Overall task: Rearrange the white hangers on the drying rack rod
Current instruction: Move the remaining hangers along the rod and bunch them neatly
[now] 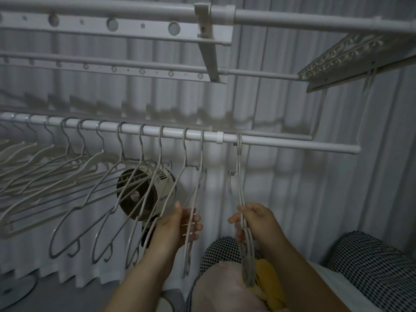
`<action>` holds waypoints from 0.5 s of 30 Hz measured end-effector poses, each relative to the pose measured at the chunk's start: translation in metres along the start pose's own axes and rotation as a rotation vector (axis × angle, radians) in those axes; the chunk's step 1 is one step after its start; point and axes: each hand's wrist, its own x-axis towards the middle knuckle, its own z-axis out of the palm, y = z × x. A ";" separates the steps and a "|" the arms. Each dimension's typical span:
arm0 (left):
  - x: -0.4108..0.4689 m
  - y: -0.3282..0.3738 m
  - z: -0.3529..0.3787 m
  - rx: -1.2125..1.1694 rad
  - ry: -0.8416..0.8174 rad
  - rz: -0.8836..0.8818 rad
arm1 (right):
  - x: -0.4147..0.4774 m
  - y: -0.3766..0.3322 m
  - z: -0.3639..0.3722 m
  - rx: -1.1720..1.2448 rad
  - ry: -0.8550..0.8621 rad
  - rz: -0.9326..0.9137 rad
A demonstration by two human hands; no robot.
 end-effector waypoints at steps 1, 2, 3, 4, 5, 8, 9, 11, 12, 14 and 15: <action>-0.003 -0.002 -0.001 0.085 0.037 0.051 | 0.000 -0.001 -0.001 -0.010 0.005 0.005; -0.006 -0.003 -0.002 0.170 0.083 0.119 | -0.001 -0.002 -0.002 -0.037 0.015 0.004; -0.011 -0.002 -0.003 0.247 0.128 0.194 | -0.001 -0.002 -0.004 -0.079 0.030 -0.004; -0.015 -0.001 -0.005 0.316 0.172 0.270 | -0.002 -0.003 -0.007 -0.129 0.046 -0.018; -0.020 0.002 -0.006 0.370 0.218 0.340 | -0.002 -0.004 -0.010 -0.174 0.060 -0.036; -0.039 0.011 0.003 0.370 0.237 0.494 | -0.005 -0.007 -0.020 -0.241 0.071 -0.076; -0.044 0.013 0.010 0.339 0.195 0.504 | -0.006 -0.008 -0.023 -0.247 0.068 -0.080; -0.050 0.009 0.028 0.335 0.101 0.487 | -0.008 -0.009 -0.028 -0.251 0.067 -0.080; -0.050 0.004 0.039 0.377 0.076 0.472 | -0.008 -0.010 -0.031 -0.246 0.066 -0.077; -0.050 -0.008 0.060 0.511 0.063 0.418 | -0.009 -0.011 -0.036 -0.237 0.060 -0.072; -0.047 -0.017 0.070 0.567 0.049 0.397 | -0.009 -0.011 -0.039 -0.236 0.055 -0.075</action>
